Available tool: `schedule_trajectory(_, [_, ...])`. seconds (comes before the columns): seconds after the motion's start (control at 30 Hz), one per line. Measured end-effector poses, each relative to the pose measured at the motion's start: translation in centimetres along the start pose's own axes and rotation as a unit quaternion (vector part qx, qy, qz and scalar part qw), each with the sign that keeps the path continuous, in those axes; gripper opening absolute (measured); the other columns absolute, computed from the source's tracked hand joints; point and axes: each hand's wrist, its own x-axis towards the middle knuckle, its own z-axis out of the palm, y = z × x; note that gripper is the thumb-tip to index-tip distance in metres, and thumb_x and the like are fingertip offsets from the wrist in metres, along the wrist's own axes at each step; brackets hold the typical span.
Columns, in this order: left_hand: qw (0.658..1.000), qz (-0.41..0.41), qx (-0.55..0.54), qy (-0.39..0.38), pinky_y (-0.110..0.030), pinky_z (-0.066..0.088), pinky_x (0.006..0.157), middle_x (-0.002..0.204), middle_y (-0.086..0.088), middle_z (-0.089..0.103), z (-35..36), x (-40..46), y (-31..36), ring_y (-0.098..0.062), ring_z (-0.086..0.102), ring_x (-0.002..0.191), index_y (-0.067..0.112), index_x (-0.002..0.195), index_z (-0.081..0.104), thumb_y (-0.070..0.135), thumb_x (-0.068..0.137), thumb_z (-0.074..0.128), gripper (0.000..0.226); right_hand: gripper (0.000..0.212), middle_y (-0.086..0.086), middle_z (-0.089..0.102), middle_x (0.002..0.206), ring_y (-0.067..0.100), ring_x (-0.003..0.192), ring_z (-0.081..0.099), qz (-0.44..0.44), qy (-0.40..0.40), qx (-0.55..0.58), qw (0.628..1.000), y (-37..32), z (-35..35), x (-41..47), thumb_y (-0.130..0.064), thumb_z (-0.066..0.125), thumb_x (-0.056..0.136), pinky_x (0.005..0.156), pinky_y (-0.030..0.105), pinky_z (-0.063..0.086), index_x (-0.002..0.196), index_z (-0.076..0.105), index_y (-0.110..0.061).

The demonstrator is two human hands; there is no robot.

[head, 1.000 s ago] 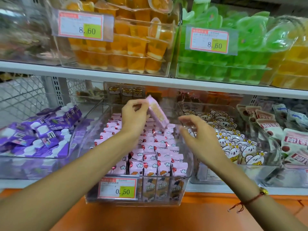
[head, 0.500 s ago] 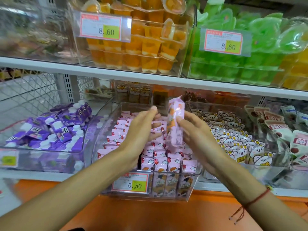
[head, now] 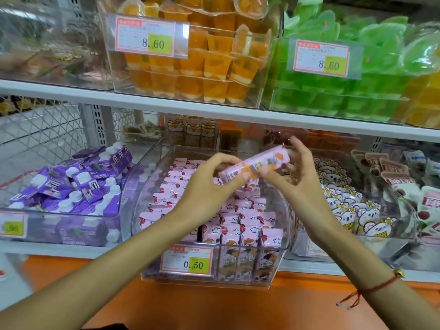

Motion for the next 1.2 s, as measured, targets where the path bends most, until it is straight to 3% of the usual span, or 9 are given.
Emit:
schedule_trajectory(0.07, [0.999, 0.037, 0.024, -0.006, -0.004, 0.042, 0.077, 0.109, 0.013, 0.063, -0.2, 0.0, -0.2, 0.002, 0.056, 0.099, 0.025, 0.109, 0.062, 0.032, 0.086, 0.065, 0.025, 0.078, -0.021, 0.039, 0.134, -0.010, 0.119, 0.041, -0.050, -0.025, -0.123, 0.991, 0.3, -0.3, -0.3, -0.034, 0.071, 0.080, 0.093, 0.002, 0.035, 0.143, 0.026, -0.036])
schedule_trajectory(0.13, [0.998, 0.057, 0.031, -0.008, -0.008, 0.044, 0.081, 0.110, 0.015, 0.062, -0.1, 0.1, -0.5, 0.001, 0.056, 0.102, 0.028, 0.110, 0.061, 0.032, 0.085, 0.067, 0.026, 0.066, -0.014, 0.037, 0.136, -0.001, 0.127, 0.034, -0.078, -0.052, -0.202, 0.975, 0.5, -0.2, -0.4, -0.033, 0.066, 0.084, 0.104, 0.012, 0.030, 0.142, 0.035, -0.031])
schedule_trajectory(0.23, [0.997, 0.072, 0.014, 0.003, -0.010, 0.046, 0.078, 0.108, 0.016, 0.063, -0.2, 0.3, -0.7, 0.004, 0.058, 0.098, 0.031, 0.110, 0.060, 0.030, 0.082, 0.070, 0.030, 0.049, -0.006, 0.048, 0.129, 0.005, 0.120, 0.043, -0.099, -0.086, -0.253, 0.958, 0.5, -0.4, -0.2, -0.027, 0.064, 0.087, 0.101, 0.018, 0.034, 0.134, 0.048, -0.026])
schedule_trajectory(0.43, [1.000, -0.013, -0.019, -0.008, -0.005, 0.046, 0.073, 0.117, 0.014, 0.057, 0.0, 2.8, -2.0, 0.004, 0.055, 0.104, 0.030, 0.125, 0.045, 0.040, 0.079, 0.069, 0.053, 0.030, -0.012, 0.066, 0.099, -0.004, 0.084, 0.062, -0.046, -0.027, -0.132, 0.990, 0.9, -1.4, 0.0, -0.013, 0.073, 0.080, 0.073, 0.011, 0.049, 0.108, 0.064, -0.022])
schedule_trajectory(0.57, [0.988, -0.070, 0.123, -0.062, -0.020, 0.042, 0.076, 0.125, 0.002, 0.056, 1.3, 7.7, -4.3, -0.010, 0.053, 0.100, 0.019, 0.126, 0.053, 0.029, 0.098, 0.046, 0.031, 0.024, -0.015, 0.065, 0.095, -0.003, 0.077, 0.062, 0.037, 0.101, -0.024, 0.994, 2.0, -2.7, 0.4, -0.016, 0.073, 0.081, 0.070, 0.018, 0.054, 0.099, 0.063, -0.028])
schedule_trajectory(0.67, [0.962, -0.088, 0.224, -0.130, -0.033, 0.049, 0.086, 0.128, -0.007, 0.056, 2.8, 10.7, -6.1, -0.021, 0.057, 0.101, 0.020, 0.127, 0.055, 0.020, 0.100, 0.037, 0.032, 0.028, -0.012, 0.065, 0.095, 0.005, 0.081, 0.062, 0.068, 0.164, -0.010, 0.984, 2.9, -3.4, 0.9, -0.018, 0.074, 0.080, 0.073, 0.024, 0.053, 0.104, 0.062, -0.023])
schedule_trajectory(0.73, [0.931, -0.078, 0.309, -0.177, -0.037, 0.040, 0.102, 0.137, -0.008, 0.047, 3.8, 12.1, -7.1, -0.025, 0.047, 0.121, 0.023, 0.127, 0.055, 0.018, 0.099, 0.037, 0.034, 0.032, -0.009, 0.065, 0.096, 0.008, 0.079, 0.061, 0.071, 0.183, -0.001, 0.981, 3.3, -3.6, 1.3, -0.018, 0.075, 0.078, 0.067, 0.021, 0.050, 0.106, 0.060, -0.021])
schedule_trajectory(0.9, [0.860, -0.046, 0.449, -0.237, -0.040, 0.022, 0.111, 0.151, -0.008, 0.028, 5.4, 13.3, -8.2, -0.029, 0.023, 0.139, 0.029, 0.140, 0.043, 0.029, 0.101, 0.030, 0.041, 0.040, -0.006, 0.059, 0.082, 0.010, 0.062, 0.056, 0.082, 0.220, 0.015, 0.972, 4.2, -4.1, 2.4, -0.015, 0.079, 0.074, 0.042, 0.011, 0.040, 0.106, 0.053, -0.015])
schedule_trajectory(1.2, [0.878, 0.021, 0.390, -0.276, -0.028, 0.028, 0.098, 0.142, -0.002, 0.045, 3.4, 11.5, -7.6, -0.023, 0.038, 0.127, 0.024, 0.129, 0.056, 0.024, 0.101, 0.031, 0.037, 0.031, 0.007, 0.067, 0.083, 0.020, 0.074, 0.061, 0.010, 0.153, -0.137, 0.979, 4.6, -3.5, 4.8, -0.020, 0.080, 0.074, 0.071, 0.040, 0.051, 0.093, 0.059, -0.007])
